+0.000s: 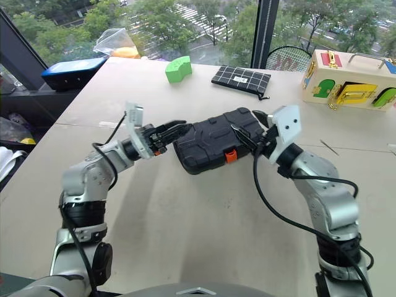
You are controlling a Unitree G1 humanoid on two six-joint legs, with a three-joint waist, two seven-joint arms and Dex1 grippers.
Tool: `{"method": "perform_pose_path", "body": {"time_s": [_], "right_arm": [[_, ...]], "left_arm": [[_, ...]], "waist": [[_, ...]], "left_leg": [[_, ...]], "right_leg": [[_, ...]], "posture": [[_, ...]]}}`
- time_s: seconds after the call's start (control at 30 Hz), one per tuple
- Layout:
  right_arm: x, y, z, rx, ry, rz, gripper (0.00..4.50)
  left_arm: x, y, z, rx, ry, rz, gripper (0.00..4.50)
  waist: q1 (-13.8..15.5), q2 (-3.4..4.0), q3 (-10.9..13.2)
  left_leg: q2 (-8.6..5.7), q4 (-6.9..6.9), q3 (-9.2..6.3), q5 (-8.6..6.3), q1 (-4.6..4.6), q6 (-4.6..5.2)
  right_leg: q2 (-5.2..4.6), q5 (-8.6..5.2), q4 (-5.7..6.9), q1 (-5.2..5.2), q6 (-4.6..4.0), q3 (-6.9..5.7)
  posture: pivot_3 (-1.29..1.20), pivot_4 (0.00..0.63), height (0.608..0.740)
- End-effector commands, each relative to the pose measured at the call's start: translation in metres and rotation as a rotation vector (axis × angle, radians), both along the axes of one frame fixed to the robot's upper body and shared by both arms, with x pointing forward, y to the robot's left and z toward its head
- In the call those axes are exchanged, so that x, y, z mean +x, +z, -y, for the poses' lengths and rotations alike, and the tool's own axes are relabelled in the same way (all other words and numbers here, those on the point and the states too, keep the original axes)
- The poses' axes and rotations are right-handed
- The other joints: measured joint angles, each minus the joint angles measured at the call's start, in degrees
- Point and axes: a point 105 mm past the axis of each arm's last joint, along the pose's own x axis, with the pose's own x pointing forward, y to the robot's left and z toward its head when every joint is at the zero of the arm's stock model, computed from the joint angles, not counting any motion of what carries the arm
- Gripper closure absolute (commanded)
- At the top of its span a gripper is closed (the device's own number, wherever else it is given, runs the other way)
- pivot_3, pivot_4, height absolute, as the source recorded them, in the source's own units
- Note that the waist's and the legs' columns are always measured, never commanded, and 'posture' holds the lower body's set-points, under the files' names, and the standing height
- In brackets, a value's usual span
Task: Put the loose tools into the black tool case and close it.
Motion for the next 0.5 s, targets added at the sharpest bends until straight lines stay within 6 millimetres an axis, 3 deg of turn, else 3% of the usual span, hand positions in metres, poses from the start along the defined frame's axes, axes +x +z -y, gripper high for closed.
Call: {"method": "perform_pose_path", "body": {"time_s": [0.03, 0.07, 0.2, 0.33, 0.5], "right_arm": [[-0.029, 0.015, 0.01, -0.05, 0.087, 0.064, 0.0], [-0.037, 0.012, 0.015, -0.082, 0.106, 0.056, 0.0], [-0.065, -0.001, 0.047, -0.275, 0.052, 0.102, 0.0], [-0.11, -0.035, 0.096, -0.352, -0.004, -0.099, 0.0], [-0.148, -0.049, 0.137, -0.405, -0.129, -0.216, 0.0]], "left_arm": [[-0.034, 0.006, 0.01, 0.072, -0.104, 0.076, 0.37], [-0.042, 0.005, 0.01, 0.095, -0.123, 0.084, 0.17], [-0.069, -0.012, 0.004, 0.283, -0.195, 0.174, 0.17], [-0.09, -0.038, -0.031, 0.338, -0.162, 0.037, 0.17], [-0.1, -0.061, -0.077, 0.406, -0.058, -0.086, 0.17]], "waist": [[0.05, -0.03, -0.01], [0.08, -0.02, 0.0], [0.37, 0.04, 0.06], [0.45, 0.14, 0.1], [0.36, 0.35, 0.24]], "left_leg": [[-0.02, -0.05, -0.01, 0.0, 0.03, -0.01], [-0.03, -0.06, -0.01, 0.0, 0.04, -0.01], [-0.04, -0.19, 0.05, 0.0, 0.16, -0.01], [-0.01, -0.19, 0.1, 0.0, 0.32, -0.02], [0.1, -0.23, 0.07, -0.01, 0.3, -0.02]], "right_leg": [[-0.02, 0.0, -0.04, 0.01, 0.0, -0.01], [0.0, 0.0, -0.05, 0.02, 0.0, -0.01], [-0.01, -0.03, -0.32, 0.19, -0.05, -0.07], [-0.12, -0.03, -0.42, 0.43, -0.09, -0.03], [-0.18, -0.15, -0.66, 0.46, -0.29, -0.09]], "posture": [[0.0, 0.15, 0.74], [0.0, 0.15, 0.74], [0.0, 0.15, 0.74], [0.0, 0.15, 0.74], [0.0, 0.15, 0.74]]}}
